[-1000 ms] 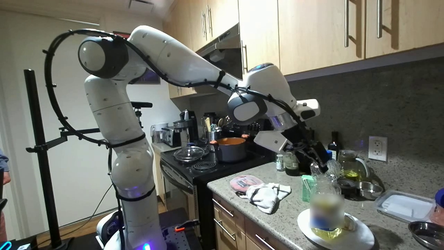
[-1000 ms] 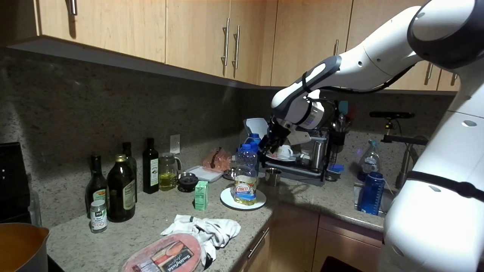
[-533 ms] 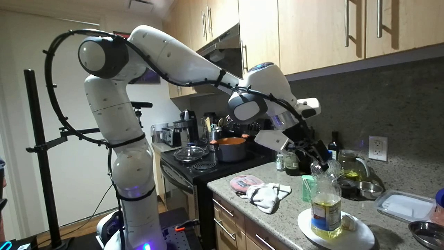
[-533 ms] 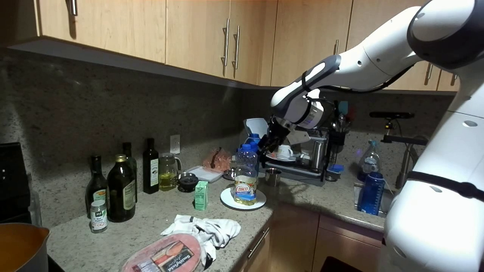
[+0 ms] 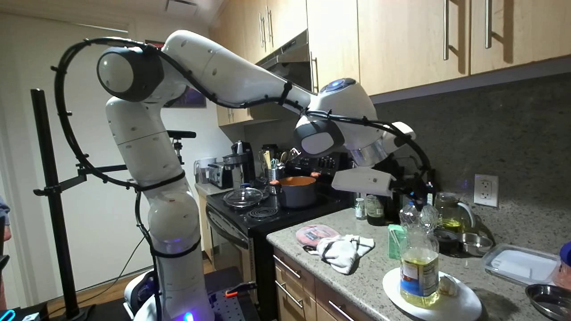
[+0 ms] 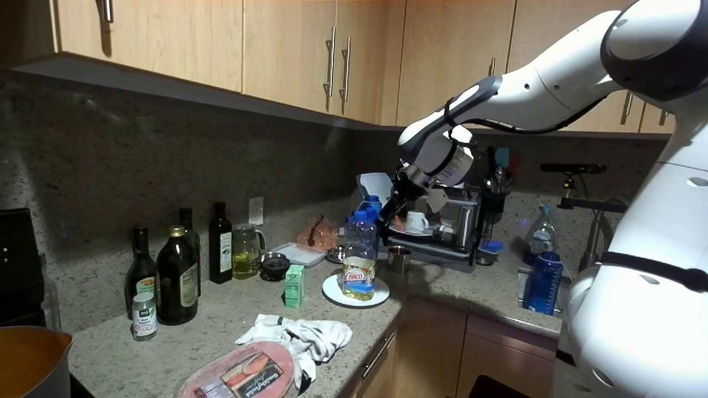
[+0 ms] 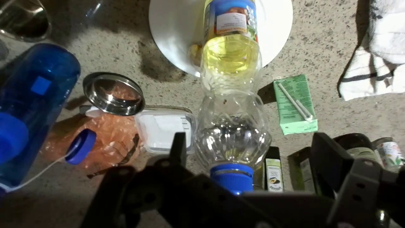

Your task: Move the bottle of oil on the white plate to the left, put the garlic on the white plate in the silver pot

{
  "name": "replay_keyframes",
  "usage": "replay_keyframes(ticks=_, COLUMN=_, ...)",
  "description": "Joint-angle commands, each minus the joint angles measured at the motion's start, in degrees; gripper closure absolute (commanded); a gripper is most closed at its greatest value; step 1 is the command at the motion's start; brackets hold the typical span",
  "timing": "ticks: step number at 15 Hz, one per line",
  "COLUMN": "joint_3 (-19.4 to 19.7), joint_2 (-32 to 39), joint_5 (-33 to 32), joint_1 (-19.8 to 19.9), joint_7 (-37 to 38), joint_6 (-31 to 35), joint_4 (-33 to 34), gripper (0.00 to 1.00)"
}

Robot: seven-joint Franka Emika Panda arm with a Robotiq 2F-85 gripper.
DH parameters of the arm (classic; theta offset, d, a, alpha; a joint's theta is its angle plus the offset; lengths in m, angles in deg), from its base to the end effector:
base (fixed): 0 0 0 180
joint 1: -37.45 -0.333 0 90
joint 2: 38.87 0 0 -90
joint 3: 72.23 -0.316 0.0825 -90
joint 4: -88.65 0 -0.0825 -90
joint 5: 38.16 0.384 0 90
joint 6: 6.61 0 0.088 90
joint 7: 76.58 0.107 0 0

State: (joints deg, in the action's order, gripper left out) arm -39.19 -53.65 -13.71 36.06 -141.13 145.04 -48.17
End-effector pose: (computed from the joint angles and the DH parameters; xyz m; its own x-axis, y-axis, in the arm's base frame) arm 0.4170 -0.2806 0.4514 0.7960 0.2156 0.5656 0.1889 -0.9762 0.1063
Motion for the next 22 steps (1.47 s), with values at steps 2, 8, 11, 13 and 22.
replay_keyframes(ticks=2, joint_3=3.0, joint_2=-0.2, joint_5=6.1, joint_1=-5.0, joint_7=-11.1, joint_6=-4.4, joint_4=1.9, gripper=0.00)
replay_keyframes(ticks=8, joint_3=6.1, joint_2=3.9, joint_5=14.0, joint_1=-9.6, joint_7=-19.2, joint_6=-3.3, joint_4=4.9, gripper=0.00)
replay_keyframes(ticks=11, joint_3=5.4, joint_2=2.8, joint_5=12.2, joint_1=-8.8, joint_7=-17.4, joint_6=-2.9, joint_4=3.5, gripper=0.00)
replay_keyframes(ticks=13, joint_3=5.5, joint_2=3.1, joint_5=12.3, joint_1=-8.9, joint_7=-17.4, joint_6=-2.9, joint_4=3.8, gripper=0.00)
replay_keyframes(ticks=22, joint_3=5.5, joint_2=2.3, joint_5=9.6, joint_1=-5.9, joint_7=-13.9, joint_6=-1.2, joint_4=2.9, gripper=0.00)
